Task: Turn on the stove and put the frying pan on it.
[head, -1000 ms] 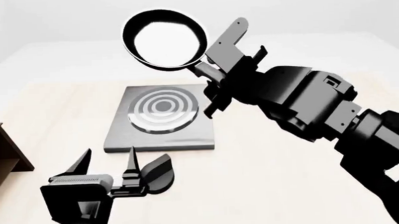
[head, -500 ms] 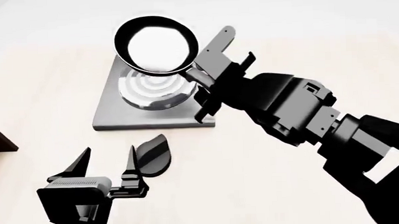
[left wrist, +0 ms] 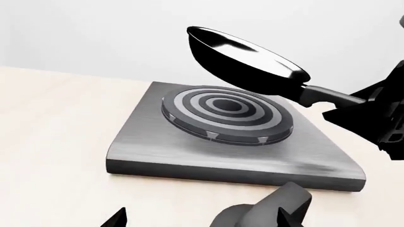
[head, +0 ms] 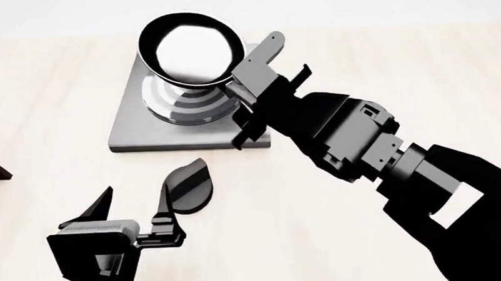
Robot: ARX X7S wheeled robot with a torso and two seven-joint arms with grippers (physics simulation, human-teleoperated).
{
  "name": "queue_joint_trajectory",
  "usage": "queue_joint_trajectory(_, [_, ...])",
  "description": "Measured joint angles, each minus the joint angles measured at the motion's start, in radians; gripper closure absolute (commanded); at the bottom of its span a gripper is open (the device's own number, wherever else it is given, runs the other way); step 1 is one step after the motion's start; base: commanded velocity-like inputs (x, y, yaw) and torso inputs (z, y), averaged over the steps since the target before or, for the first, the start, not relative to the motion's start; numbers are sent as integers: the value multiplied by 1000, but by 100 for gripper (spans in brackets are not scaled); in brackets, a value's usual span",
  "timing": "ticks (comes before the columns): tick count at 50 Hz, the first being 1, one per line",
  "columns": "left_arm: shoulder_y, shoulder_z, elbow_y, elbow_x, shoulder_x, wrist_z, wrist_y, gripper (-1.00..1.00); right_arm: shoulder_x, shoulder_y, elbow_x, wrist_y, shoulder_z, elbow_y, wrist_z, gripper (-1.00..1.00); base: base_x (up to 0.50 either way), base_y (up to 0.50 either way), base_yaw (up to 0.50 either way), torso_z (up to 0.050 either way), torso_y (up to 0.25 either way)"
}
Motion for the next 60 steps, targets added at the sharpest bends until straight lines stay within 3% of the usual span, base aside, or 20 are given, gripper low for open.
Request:
queue_joint_trajectory(53, [-2,3,-10,-10,-11,-21,-2,-100,-145,-40,-104,-76,-45,234,-31,100,0,0,0,0,1])
queue_joint_trajectory(54, [-2,3,-10,-10,-11,-21,-2,-100,-146,-40,-106,-77,-45,236,-31,-100,0,0,0,0,0])
queue_joint_trajectory(60, [-1,3,-12,-13,-12,-22,0,-100,-156,-41,-126,-80,-43,249,-41,-100,0,0,0,0,0])
